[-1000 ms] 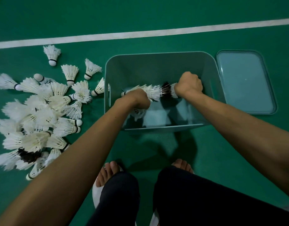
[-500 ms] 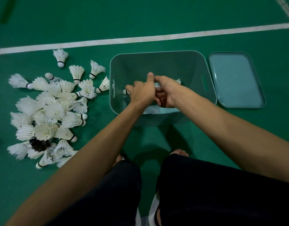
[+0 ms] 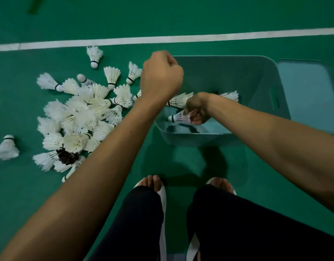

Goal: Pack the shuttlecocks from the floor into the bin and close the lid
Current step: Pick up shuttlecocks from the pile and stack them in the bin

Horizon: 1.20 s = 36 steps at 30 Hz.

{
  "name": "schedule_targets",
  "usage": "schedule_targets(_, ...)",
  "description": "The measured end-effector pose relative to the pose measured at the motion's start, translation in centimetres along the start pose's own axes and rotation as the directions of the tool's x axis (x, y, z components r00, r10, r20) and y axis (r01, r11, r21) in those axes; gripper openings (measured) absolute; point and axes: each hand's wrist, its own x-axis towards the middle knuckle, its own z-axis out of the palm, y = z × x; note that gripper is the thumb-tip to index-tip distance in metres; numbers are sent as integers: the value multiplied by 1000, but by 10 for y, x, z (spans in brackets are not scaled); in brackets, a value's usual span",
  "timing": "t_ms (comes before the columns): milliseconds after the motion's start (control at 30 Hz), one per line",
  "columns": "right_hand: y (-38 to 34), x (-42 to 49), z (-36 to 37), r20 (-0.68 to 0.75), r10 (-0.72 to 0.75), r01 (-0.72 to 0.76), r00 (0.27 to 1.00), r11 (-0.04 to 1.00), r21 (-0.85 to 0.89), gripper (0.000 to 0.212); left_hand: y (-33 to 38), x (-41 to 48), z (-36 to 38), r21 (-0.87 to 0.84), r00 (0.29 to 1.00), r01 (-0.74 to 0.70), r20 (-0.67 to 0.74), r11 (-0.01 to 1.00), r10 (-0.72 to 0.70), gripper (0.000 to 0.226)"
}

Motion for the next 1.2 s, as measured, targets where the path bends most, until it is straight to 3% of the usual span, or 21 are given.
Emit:
schedule_targets(133,-5,13,16,-1,15,-15,1000,998,55,23,-26,11,-7,-106,985,-37,-171,994,18,27)
schedule_targets(267,-10,21,22,-38,98,-87,994,969,230,23,-56,8,-12,-43,951,11,-309,999,-24,24)
schedule_targets(433,-6,14,20,-96,7,13,995,980,197,16,-97,-24,-23,-36,954,137,-264,990,-141,22)
schedule_targets(500,-4,9,14,-205,-81,109,975,986,129,19,-110,-42,-28,-45,955,179,-231,983,-185,19)
schedule_targets(567,-2,0,6,-357,-218,227,909,974,-18,17,-123,-61,-32,-36,955,222,-195,974,-224,21)
schedule_targets(667,2,-22,2,-424,-395,337,815,918,-209,17,-148,-94,-31,-58,936,315,-145,947,-320,21)
schedule_targets(767,-1,-51,18,-504,-579,486,641,815,-316,17,-174,-127,-27,-39,905,408,-114,912,-410,16)
schedule_targets(800,-4,-64,30,-484,-641,567,596,763,-311,14,-184,-136,-27,1,902,419,-118,908,-416,17)
schedule_targets(867,-11,-94,60,-352,-717,723,602,676,-141,11,-199,-149,-31,81,911,400,-145,913,-386,19)
schedule_targets(933,-16,-119,89,-157,-768,783,621,619,66,15,-213,-154,-39,126,918,368,-209,921,-338,20)
schedule_targets(1000,-22,-131,117,-16,-816,811,578,573,114,20,-223,-156,-51,150,894,374,-323,915,-312,18)
schedule_targets(1100,-19,-125,163,147,-823,829,548,558,34,24,-234,-157,-73,142,781,493,-508,858,-364,19)
schedule_targets(1200,1,-93,209,312,-768,824,560,474,-311,24,-253,-160,-86,86,695,645,-479,759,-536,18)
